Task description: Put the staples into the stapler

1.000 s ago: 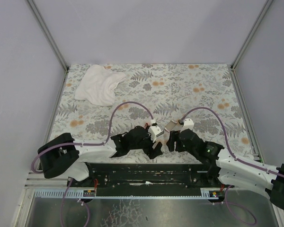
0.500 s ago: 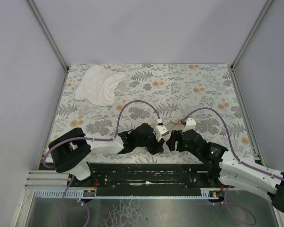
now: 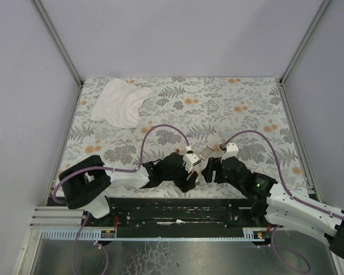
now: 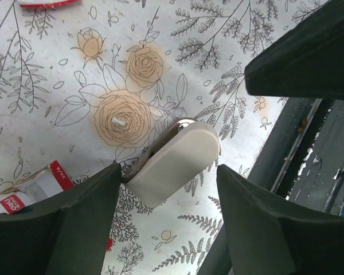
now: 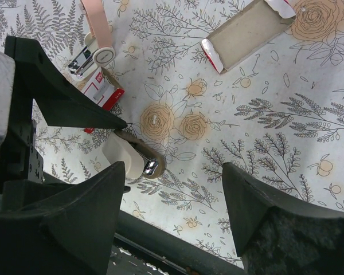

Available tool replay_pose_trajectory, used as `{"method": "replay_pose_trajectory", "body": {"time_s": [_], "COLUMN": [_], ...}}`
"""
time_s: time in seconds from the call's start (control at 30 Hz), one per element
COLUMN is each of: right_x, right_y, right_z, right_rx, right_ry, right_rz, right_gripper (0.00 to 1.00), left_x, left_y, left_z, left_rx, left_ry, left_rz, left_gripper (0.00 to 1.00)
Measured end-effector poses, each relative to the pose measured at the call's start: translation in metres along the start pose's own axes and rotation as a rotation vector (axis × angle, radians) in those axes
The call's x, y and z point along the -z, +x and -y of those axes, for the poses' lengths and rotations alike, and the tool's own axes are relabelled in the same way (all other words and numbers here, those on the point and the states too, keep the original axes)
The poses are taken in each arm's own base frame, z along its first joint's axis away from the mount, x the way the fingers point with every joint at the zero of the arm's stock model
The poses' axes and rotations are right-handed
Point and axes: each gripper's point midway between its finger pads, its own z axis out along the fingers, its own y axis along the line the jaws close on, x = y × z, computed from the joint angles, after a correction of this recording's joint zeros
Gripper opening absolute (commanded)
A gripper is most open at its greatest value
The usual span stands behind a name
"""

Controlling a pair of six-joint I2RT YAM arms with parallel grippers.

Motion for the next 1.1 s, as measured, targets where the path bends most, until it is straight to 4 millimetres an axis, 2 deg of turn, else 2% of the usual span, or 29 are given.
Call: {"method": "replay_pose_trajectory", "body": {"time_s": [0.17,0.47,0.57,0.6,0.63,0.67,0.83,0.97,1.1], "right_x": [0.000,0.005,0.006,0.006,0.006,0.006,0.005,0.004,0.004], "right_y": [0.000,-0.002,-0.002,-0.002,-0.002,-0.002,-0.001,0.003,0.007], "right_z": [0.000,0.000,0.001,0.001,0.001,0.001,0.000,0.002,0.002], "right_rx": [-0.001,-0.005,-0.007,-0.011,-0.016,-0.022,-0.057,-0.094,-0.127], "right_ry": [-0.001,-0.008,-0.004,-0.003,-0.001,0.000,0.001,0.002,-0.014], "right_rz": [0.001,0.013,0.010,0.010,0.011,0.011,0.011,0.007,0.016], "right_gripper": [0.75,0.78,0.86,0.89,0.98,1.00,0.99,0.99,0.99], "left_x": [0.001,0.003,0.003,0.003,0.003,0.003,0.001,0.000,0.000], "left_y": [0.007,0.017,0.019,0.019,0.019,0.020,0.021,0.021,0.021], "left_z": [0.000,0.007,0.009,0.010,0.010,0.011,0.010,0.010,0.010], "left_rx": [0.008,-0.002,-0.010,-0.013,-0.014,-0.017,-0.026,-0.030,-0.009], "left_ry": [0.000,0.006,0.006,0.004,0.003,0.000,-0.023,-0.037,-0.053], "left_rz": [-0.026,-0.050,-0.051,-0.051,-0.051,-0.052,-0.052,-0.047,-0.042], "left_gripper": [0.53,0.55,0.53,0.50,0.47,0.44,0.29,0.12,0.01]}}
